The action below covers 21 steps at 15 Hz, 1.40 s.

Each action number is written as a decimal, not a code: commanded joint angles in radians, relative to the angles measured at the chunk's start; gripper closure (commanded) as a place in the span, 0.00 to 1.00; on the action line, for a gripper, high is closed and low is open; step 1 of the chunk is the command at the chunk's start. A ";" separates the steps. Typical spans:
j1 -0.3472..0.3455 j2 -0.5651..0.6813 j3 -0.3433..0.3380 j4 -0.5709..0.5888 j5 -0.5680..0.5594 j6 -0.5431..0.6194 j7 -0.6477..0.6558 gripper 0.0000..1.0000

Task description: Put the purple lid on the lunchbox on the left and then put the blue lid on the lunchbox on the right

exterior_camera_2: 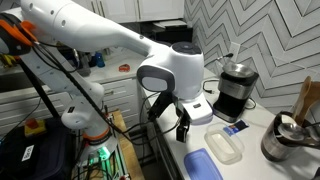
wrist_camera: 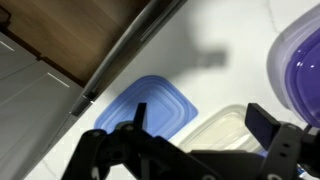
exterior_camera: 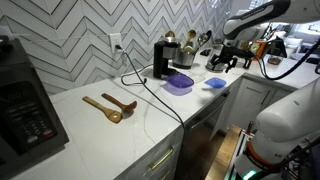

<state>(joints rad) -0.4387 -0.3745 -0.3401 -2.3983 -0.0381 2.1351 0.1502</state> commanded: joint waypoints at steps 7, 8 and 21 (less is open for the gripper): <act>-0.051 0.073 -0.164 0.050 -0.035 0.025 -0.287 0.00; -0.050 0.088 -0.171 0.059 -0.038 0.028 -0.311 0.00; -0.056 0.323 -0.198 0.148 0.042 0.142 -0.424 0.00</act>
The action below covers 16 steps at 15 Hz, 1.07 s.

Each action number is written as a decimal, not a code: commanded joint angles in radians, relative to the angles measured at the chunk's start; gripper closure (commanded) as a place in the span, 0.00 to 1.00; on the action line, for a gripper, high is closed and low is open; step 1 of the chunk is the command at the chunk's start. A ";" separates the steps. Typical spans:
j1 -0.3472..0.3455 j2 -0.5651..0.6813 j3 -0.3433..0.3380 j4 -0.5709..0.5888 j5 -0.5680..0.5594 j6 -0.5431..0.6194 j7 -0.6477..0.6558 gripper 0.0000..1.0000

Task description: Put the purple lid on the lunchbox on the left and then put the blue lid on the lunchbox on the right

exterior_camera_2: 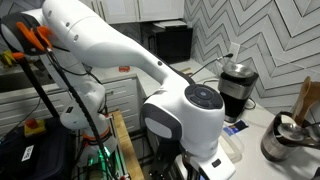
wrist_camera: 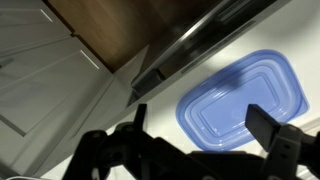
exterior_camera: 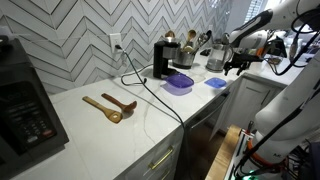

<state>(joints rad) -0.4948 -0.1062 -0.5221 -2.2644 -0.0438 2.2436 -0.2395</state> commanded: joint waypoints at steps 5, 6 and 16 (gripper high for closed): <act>-0.013 0.097 -0.023 0.006 0.167 0.093 -0.101 0.01; -0.015 0.103 -0.024 0.008 0.196 0.098 -0.120 0.07; -0.040 0.165 -0.017 0.025 0.432 0.109 -0.274 0.00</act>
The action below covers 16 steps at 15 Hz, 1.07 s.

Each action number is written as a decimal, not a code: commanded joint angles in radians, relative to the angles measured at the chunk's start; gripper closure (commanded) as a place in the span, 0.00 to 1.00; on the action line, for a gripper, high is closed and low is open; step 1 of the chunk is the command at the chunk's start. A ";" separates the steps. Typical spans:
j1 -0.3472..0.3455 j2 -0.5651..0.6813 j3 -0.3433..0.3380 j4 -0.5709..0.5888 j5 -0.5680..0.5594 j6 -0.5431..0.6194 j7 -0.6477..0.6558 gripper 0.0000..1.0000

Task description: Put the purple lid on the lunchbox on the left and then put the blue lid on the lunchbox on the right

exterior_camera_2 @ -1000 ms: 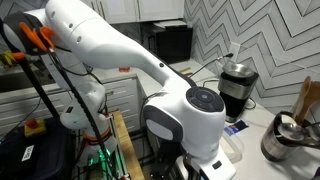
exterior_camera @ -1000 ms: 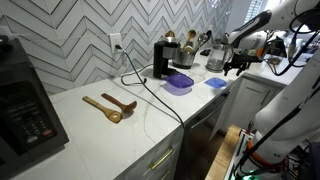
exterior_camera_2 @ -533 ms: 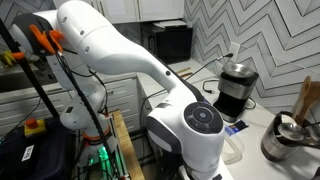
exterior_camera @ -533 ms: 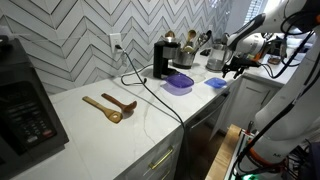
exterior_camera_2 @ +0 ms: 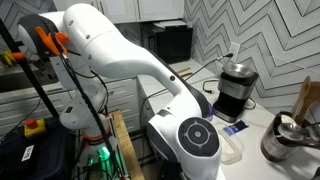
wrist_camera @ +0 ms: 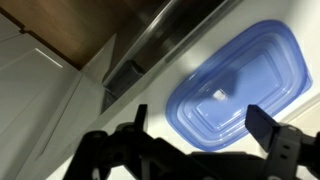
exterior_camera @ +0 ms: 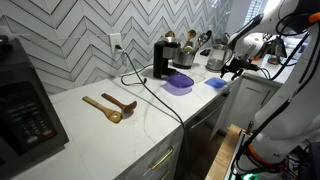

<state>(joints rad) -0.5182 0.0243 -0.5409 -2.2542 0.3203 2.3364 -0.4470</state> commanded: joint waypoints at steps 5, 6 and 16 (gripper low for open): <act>-0.027 0.062 0.010 0.023 0.142 0.031 -0.116 0.00; -0.029 0.067 0.011 0.024 0.149 0.031 -0.121 0.00; -0.057 0.099 0.032 0.044 0.169 0.027 -0.128 0.59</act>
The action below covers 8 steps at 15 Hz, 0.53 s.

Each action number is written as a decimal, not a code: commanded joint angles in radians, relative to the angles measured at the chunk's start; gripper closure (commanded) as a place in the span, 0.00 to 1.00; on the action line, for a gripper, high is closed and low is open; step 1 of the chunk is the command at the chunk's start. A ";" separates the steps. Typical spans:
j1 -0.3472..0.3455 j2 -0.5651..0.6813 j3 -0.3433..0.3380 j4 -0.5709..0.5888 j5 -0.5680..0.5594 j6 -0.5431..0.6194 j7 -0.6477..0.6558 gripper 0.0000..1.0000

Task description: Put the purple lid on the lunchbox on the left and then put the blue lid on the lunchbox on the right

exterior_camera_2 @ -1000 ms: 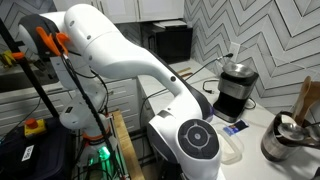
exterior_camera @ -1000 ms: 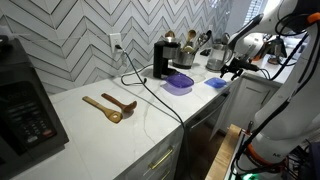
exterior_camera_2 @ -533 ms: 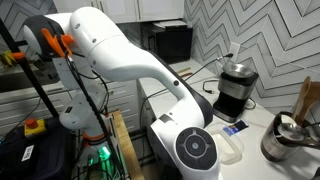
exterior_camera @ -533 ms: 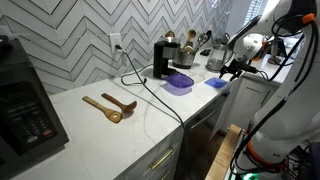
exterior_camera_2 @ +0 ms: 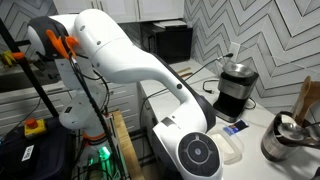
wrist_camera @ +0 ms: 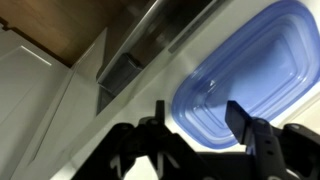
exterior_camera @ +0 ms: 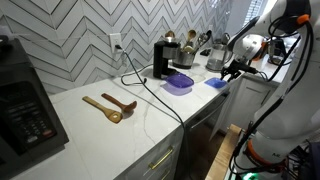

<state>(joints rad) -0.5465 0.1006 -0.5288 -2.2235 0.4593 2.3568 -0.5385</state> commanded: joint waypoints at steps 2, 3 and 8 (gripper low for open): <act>-0.034 0.025 0.024 0.014 0.030 0.006 -0.036 0.75; -0.035 0.026 0.026 0.014 0.030 0.006 -0.035 0.81; -0.044 0.031 0.033 0.016 0.028 0.004 -0.032 0.96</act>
<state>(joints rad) -0.5627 0.1090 -0.5145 -2.2222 0.4597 2.3568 -0.5387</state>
